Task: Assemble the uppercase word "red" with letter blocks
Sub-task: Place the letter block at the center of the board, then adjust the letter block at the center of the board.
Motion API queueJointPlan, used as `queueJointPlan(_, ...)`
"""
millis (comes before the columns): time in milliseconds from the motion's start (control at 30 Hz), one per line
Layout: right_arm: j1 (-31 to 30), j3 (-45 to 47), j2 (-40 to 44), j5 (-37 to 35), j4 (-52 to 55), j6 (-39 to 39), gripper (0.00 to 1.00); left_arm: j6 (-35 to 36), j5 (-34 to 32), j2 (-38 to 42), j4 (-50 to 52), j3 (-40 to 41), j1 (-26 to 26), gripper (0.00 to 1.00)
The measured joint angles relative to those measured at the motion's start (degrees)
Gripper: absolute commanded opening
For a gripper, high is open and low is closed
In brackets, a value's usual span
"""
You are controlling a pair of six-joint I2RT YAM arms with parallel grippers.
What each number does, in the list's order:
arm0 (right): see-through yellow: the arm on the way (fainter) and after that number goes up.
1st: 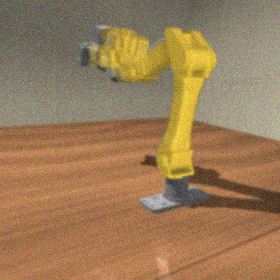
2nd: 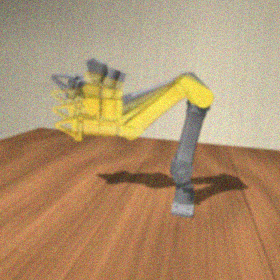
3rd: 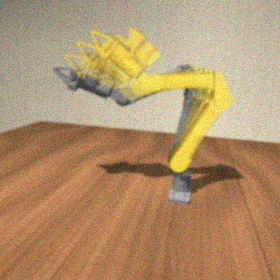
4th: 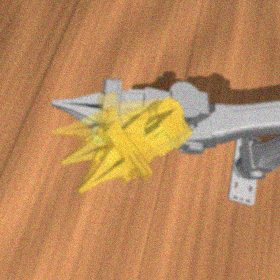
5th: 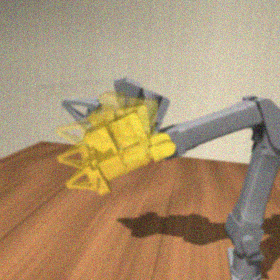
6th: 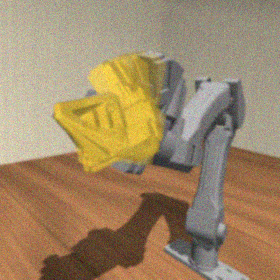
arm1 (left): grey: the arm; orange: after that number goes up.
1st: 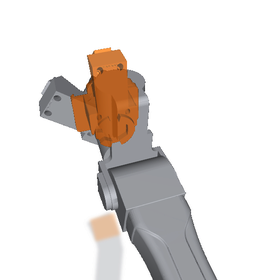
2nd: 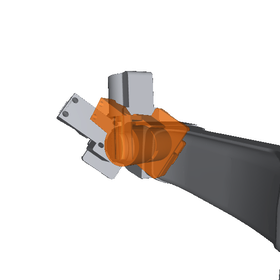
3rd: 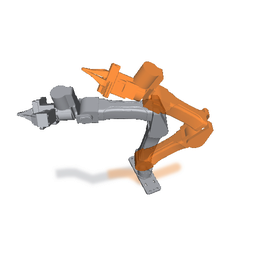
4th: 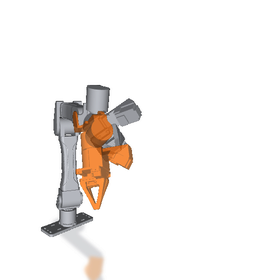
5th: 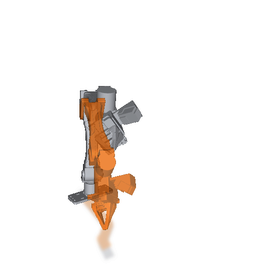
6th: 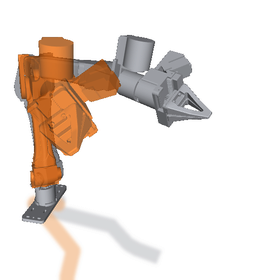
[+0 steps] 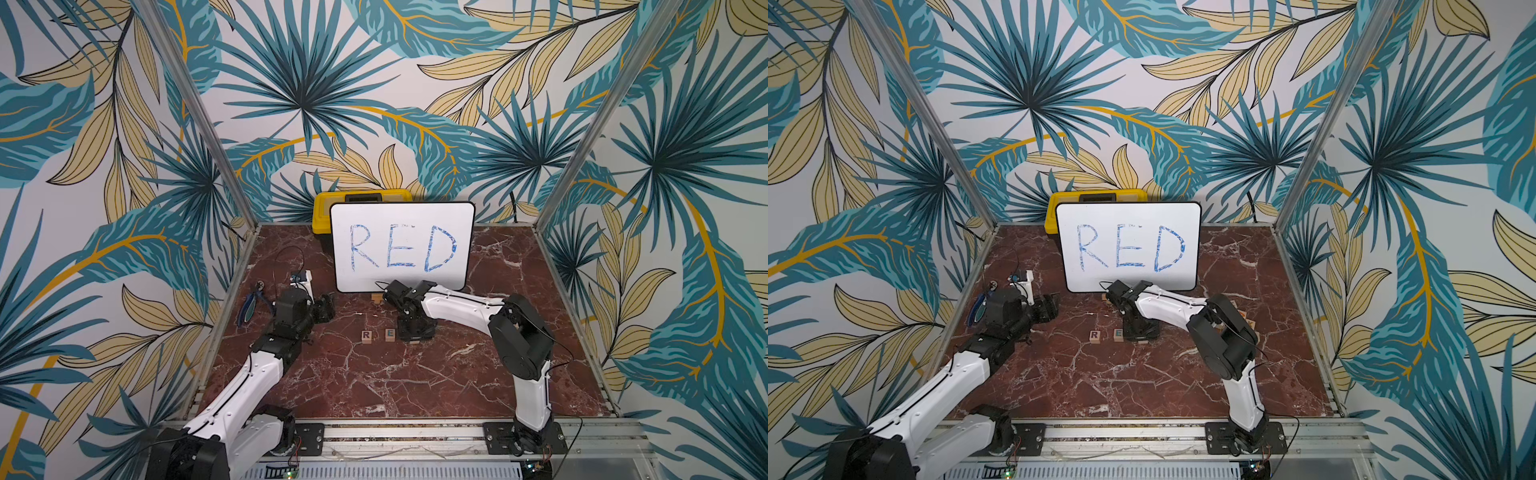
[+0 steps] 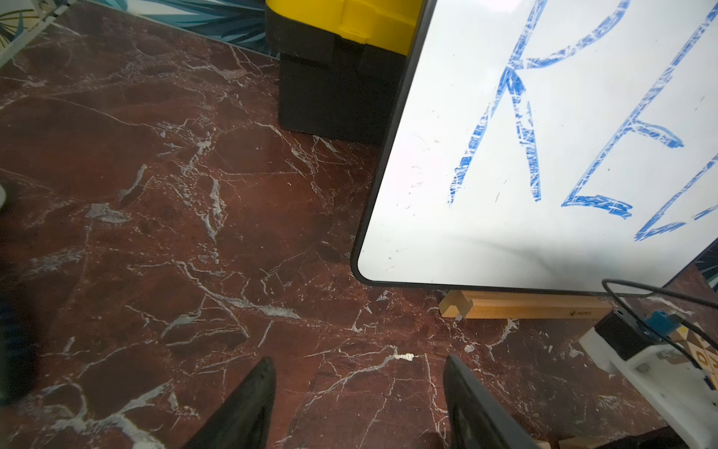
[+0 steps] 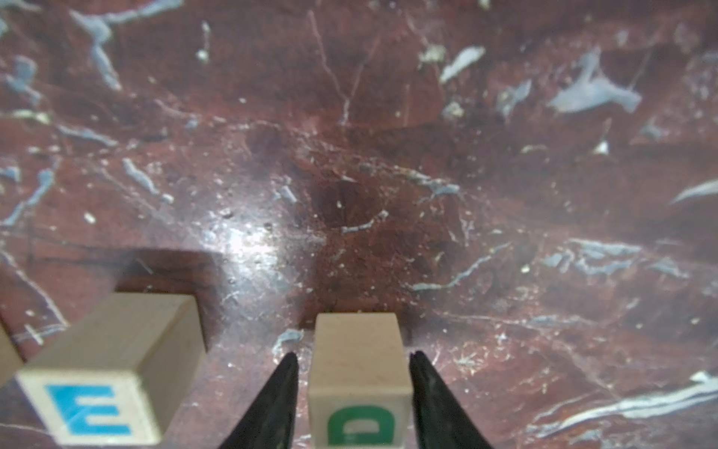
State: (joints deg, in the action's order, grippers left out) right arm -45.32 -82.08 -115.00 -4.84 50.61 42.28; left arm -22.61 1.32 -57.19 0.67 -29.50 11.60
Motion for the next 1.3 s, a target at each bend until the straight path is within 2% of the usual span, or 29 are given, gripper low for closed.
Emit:
queueJointPlan(267,0.0,-0.68,0.11,-1.14,1.42,-0.96,0.63,-0.02,0.2,0.0,0.02,0.0,-0.02,0.69)
queueJointPlan(500,0.0,-6.12,5.44,-4.63,7.76,-10.14,0.59,-0.15,0.22,0.02,0.02,0.0,-0.02,0.69)
queueJointPlan(700,0.0,-7.67,13.84,-5.62,11.19,-27.52,0.59,-0.17,0.2,0.76,0.02,0.0,-0.02,0.69)
queueJointPlan(900,0.02,0.66,20.15,-1.77,10.51,-48.37,0.6,-0.15,0.15,1.11,0.0,0.0,-0.02,0.69)
queueJointPlan(1133,0.02,1.36,15.78,-1.36,10.36,-68.0,0.61,-0.17,-0.04,1.11,0.02,0.0,-0.04,0.69)
queueJointPlan(1300,0.02,1.31,10.82,-2.19,8.11,-77.81,0.62,-0.17,-0.39,1.16,-0.02,0.07,-0.07,0.69)
